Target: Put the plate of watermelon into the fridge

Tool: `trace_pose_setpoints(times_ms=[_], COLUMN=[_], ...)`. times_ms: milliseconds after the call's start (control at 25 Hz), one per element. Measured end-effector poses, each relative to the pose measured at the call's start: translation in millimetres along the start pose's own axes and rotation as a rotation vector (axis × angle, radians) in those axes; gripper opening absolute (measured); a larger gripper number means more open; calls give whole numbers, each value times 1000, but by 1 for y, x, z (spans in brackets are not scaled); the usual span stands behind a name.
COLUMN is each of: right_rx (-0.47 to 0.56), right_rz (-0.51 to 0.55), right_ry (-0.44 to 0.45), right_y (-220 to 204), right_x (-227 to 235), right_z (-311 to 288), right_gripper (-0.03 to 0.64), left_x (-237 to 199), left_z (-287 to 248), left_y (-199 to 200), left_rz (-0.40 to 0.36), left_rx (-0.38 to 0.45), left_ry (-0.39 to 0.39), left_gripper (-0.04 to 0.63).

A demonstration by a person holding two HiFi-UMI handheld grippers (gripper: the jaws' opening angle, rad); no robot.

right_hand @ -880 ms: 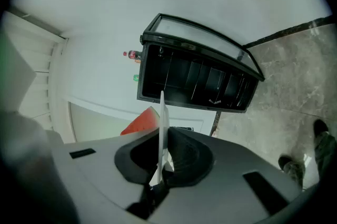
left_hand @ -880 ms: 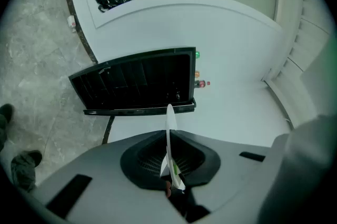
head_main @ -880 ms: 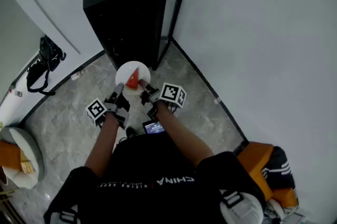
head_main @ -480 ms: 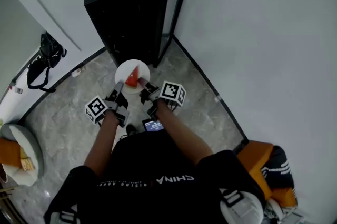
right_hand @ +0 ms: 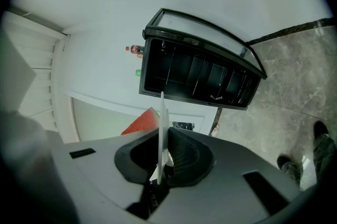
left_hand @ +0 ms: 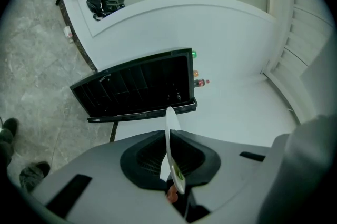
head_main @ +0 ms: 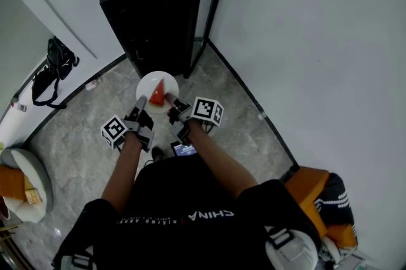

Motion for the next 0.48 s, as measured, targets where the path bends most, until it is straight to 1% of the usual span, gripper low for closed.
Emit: trace_pose_setpoints(times_ms=[160,480], right_rx=[0,-2], right_rz=[-10,-36], right_ry=[-8,-20], right_y=[-5,2], right_x=[0,8], right_z=[6,18], right_gripper=[29,29], left_x=[0,-1], left_z=[6,0], left_y=[-6,-19], left_rz=[23,16], left_rx=[5,12], left_ry=[-4,17], left_gripper=[28,28])
Point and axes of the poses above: the fingertips, and each gripper's own axes: z backward along the fingers, x to its right, y out of its top, the point moved 1 cm from there along z, backward along the fingers, and after that the axes turned 4 degrees about y, right-handed, at the moved point
